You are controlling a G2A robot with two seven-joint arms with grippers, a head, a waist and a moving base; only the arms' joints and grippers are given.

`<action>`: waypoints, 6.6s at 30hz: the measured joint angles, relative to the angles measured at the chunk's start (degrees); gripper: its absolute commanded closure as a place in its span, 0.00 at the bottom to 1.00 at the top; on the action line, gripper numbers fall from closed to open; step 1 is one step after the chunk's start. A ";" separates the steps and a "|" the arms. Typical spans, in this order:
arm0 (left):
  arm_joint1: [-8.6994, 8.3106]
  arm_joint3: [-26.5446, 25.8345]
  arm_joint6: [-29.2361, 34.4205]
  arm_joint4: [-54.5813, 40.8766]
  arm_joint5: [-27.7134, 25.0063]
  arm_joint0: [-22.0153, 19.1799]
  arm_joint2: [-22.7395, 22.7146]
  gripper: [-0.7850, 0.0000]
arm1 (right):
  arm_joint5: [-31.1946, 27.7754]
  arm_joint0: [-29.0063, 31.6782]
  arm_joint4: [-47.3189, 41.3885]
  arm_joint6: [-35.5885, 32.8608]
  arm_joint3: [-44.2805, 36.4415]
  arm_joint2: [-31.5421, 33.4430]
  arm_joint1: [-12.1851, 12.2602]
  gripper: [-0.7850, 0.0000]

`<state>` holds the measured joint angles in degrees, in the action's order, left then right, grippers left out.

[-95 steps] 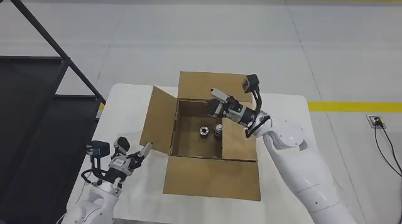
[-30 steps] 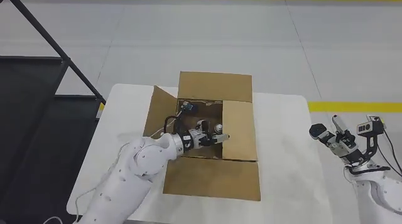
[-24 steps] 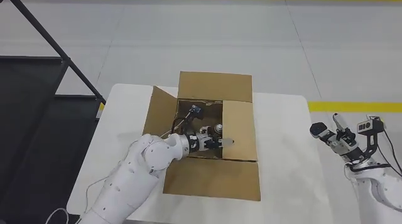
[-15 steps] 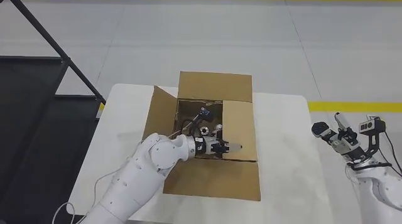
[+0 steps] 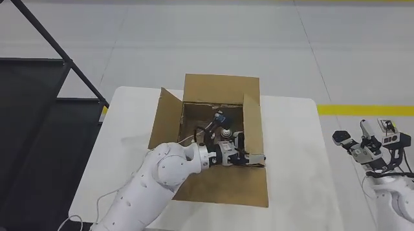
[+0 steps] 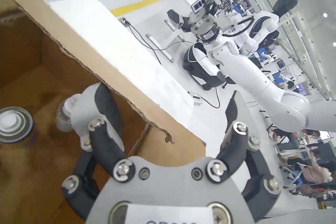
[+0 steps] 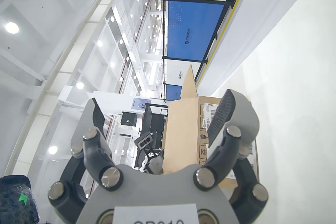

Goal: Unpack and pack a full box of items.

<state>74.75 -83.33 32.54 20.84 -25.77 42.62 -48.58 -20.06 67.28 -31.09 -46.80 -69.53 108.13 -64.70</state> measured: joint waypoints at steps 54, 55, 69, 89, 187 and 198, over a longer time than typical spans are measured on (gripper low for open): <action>14.28 20.45 -4.58 4.11 5.86 -14.00 18.97 0.00 | -1.58 5.69 -8.19 5.39 4.93 5.08 0.99 0.00; 14.60 21.06 -4.62 3.80 5.31 -14.21 19.14 0.00 | -1.84 5.73 -8.53 5.83 4.81 5.08 0.94 0.00; 10.55 8.40 -10.25 13.41 3.73 -5.69 8.29 0.00 | -5.96 9.31 -11.80 9.59 -7.63 3.93 -0.01 0.00; -0.95 -44.80 -33.42 22.85 -12.55 68.65 -49.81 0.00 | -10.59 16.62 32.82 27.22 -44.92 -20.59 -3.41 0.00; -3.78 -44.01 -18.90 -7.70 -9.88 62.45 -60.72 0.00 | 0.38 -43.44 88.66 -23.00 5.98 -62.43 -12.17 1.00; -3.78 -44.01 -18.90 -7.70 -9.88 62.45 -60.72 0.00 | 12.42 -19.28 98.56 -26.05 -37.20 -37.38 -4.61 1.00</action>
<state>70.97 -127.34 13.64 13.13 -35.66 105.07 -109.30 -7.64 48.00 67.47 -72.85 -106.73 70.75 -69.31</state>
